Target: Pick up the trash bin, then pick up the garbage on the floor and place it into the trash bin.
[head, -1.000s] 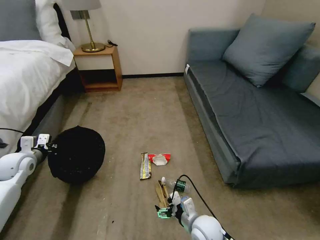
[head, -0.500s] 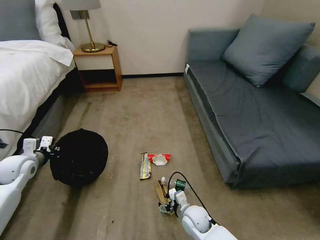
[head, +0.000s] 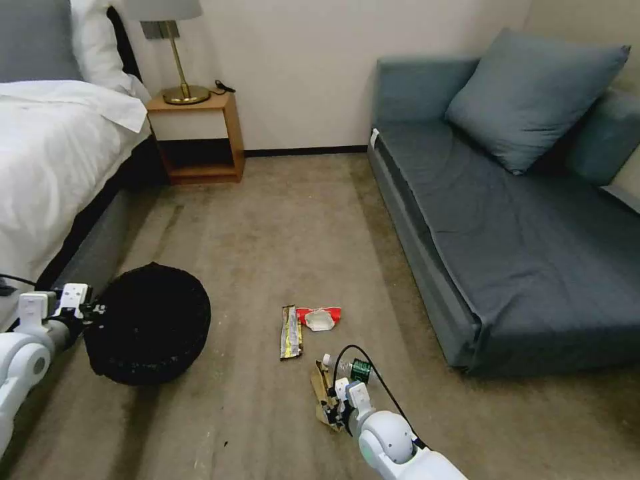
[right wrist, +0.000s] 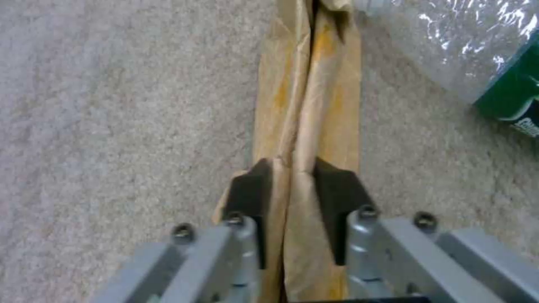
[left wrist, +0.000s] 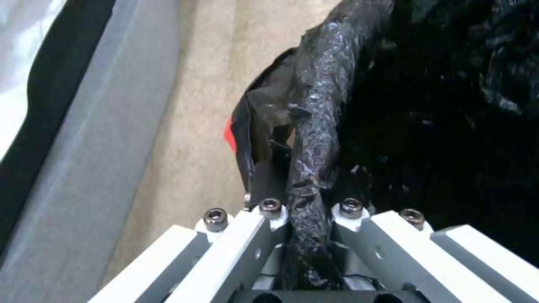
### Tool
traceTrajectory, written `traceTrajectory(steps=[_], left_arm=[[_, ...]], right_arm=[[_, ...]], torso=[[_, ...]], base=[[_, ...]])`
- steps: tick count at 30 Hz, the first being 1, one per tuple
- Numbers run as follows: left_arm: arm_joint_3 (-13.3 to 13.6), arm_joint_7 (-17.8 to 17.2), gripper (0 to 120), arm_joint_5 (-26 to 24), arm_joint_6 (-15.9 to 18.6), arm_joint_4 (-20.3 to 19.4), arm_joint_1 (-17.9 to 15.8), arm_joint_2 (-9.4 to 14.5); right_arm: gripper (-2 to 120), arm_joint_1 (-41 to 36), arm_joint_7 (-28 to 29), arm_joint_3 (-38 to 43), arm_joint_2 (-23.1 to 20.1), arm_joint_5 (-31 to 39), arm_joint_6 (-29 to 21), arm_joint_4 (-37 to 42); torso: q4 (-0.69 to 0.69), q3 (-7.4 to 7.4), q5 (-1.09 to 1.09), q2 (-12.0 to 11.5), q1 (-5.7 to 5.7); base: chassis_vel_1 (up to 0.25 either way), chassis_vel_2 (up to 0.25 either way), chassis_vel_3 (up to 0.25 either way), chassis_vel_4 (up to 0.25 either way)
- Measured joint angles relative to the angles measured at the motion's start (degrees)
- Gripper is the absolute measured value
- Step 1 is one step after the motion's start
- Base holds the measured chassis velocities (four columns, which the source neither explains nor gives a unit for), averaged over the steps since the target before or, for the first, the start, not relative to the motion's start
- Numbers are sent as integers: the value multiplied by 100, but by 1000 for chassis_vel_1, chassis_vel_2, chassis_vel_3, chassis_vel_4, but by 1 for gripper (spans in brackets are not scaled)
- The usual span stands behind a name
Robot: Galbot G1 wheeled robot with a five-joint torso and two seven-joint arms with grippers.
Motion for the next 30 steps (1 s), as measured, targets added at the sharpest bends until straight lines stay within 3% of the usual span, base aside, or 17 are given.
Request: traceTrajectory(steps=[2,5,11,20,23,30], left_arm=[[-30,0,4,6,0,-13,36,-22],[-131,0,4,14,19,-123,143,-83],[-343,33,4,40,49,-278,376,-243],[-389,44,4,108,44,-387,501,-372],[-384,44,4,174,45,-484,561,-424],[-579,44,4,241,49,-701,870,-552]], right_arm=[[16,-10,-11,5,-8,-4,6,2],[1,-61,-37,55,-51,-6,26,81],[0,-280,-69,209,-171,80,56,577],[0,-562,188,373,-541,991,131,2533],[0,-55,266,25,-512,1437,151,3077],[0,1252,412,-1127,104,1704,467,2793]], torso=[[0,0,0,0,0],[-2,0,0,0,0],[0,0,1,0,0],[-2,0,1,0,0],[-2,0,1,0,0],[1,0,-1,0,0]], base=[[0,0,0,0],[0,0,0,0],[0,0,0,0],[0,0,0,0],[0,0,0,0],[0,0,0,0]])
